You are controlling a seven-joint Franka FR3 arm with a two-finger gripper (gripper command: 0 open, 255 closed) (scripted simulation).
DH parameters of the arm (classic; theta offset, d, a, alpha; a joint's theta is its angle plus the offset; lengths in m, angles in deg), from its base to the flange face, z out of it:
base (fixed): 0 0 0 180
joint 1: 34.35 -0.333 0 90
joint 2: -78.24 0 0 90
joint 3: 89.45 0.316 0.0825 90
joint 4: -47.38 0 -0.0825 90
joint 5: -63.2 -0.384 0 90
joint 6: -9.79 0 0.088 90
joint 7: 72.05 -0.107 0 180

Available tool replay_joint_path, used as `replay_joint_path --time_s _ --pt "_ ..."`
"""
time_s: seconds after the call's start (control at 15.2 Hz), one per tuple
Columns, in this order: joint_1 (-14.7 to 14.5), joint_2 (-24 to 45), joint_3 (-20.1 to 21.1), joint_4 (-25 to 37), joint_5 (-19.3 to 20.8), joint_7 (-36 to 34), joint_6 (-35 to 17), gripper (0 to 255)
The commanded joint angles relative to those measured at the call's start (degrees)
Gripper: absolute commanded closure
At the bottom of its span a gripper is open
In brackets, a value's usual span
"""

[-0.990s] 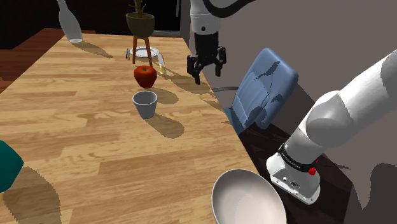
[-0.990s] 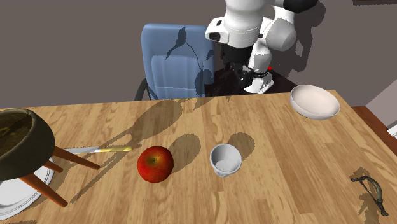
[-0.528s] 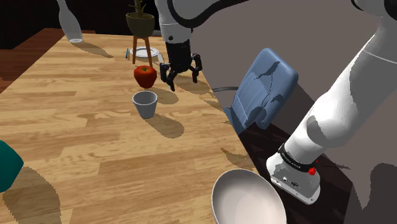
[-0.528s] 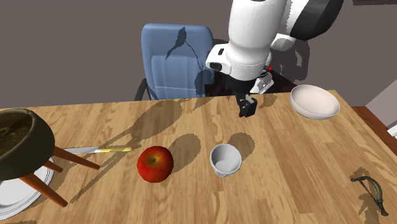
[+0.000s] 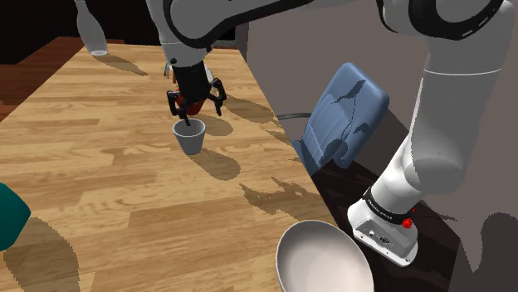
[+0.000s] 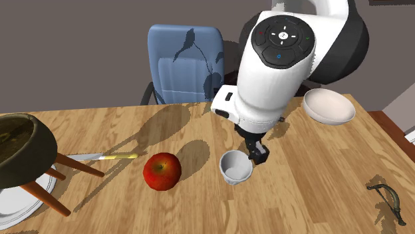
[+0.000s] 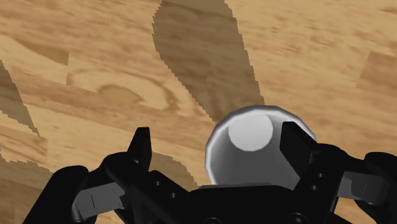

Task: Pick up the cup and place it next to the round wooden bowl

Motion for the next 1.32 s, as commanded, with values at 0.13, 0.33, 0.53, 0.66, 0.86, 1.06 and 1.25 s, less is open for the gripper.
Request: replay_joint_path --time_s 0.13,0.33,0.53,0.66,0.86,1.06,1.25 --pt "-4.1 10.1 -0.8 12.1 3.5 -3.8 2.9 0" --pt "-8.1 18.9 -2.0 24.4 5.9 -5.6 6.7 0" --pt "-9.0 21.4 -2.5 26.5 6.5 -6.1 6.3 0" --pt "-8.7 21.1 -2.5 24.4 6.5 -6.2 4.6 0" --pt "-8.2 20.8 -2.5 21.6 6.5 -6.4 2.2 0" --pt "-8.1 20.8 -2.5 21.1 6.6 -6.5 1.7 0" --pt "-8.1 20.8 -2.5 21.1 6.6 -6.5 1.7 0"
